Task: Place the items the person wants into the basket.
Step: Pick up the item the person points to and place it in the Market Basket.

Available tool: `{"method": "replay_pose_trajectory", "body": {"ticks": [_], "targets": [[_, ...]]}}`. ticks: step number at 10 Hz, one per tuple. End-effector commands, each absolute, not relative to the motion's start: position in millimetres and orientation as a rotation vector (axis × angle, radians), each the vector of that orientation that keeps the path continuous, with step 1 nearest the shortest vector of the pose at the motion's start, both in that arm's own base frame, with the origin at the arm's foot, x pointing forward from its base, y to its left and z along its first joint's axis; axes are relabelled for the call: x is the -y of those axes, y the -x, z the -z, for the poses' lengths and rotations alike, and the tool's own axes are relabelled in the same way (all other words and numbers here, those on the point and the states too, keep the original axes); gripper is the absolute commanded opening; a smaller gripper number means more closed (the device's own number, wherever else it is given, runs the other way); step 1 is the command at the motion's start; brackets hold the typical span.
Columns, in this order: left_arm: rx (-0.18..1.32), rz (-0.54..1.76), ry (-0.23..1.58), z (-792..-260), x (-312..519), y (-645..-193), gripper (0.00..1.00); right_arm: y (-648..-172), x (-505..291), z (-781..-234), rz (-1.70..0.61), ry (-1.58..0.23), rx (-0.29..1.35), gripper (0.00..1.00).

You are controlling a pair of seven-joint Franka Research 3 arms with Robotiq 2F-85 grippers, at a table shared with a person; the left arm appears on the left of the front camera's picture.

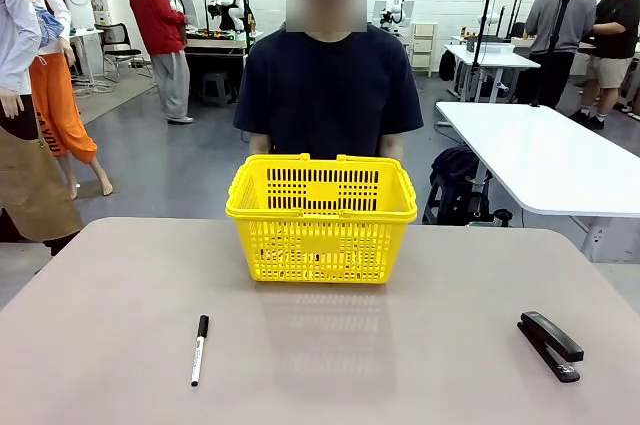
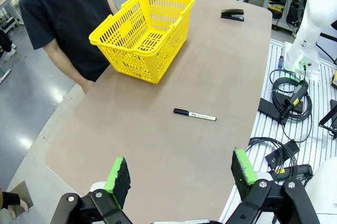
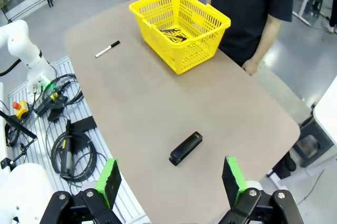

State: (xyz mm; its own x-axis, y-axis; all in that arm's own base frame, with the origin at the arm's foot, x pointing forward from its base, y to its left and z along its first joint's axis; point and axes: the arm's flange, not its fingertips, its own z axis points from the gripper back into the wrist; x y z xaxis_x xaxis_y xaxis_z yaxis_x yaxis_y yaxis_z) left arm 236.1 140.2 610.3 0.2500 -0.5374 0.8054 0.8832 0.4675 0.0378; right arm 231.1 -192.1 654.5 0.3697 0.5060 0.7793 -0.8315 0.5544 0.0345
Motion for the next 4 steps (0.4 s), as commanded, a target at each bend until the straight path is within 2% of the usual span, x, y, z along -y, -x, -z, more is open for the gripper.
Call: {"method": "replay_pose_trajectory", "body": {"ticks": [1, 4], "targets": [[0.878, 1.034, 0.488, -609.9, -141.4, -236.1, 1.00, -230.5, 193.6, -653.9, -0.911, -0.480, 0.814, 1.00], [0.878, 1.034, 0.488, -609.9, -141.4, -236.1, 1.00, -230.5, 193.6, -653.9, -0.911, -0.480, 0.814, 1.00]]}}
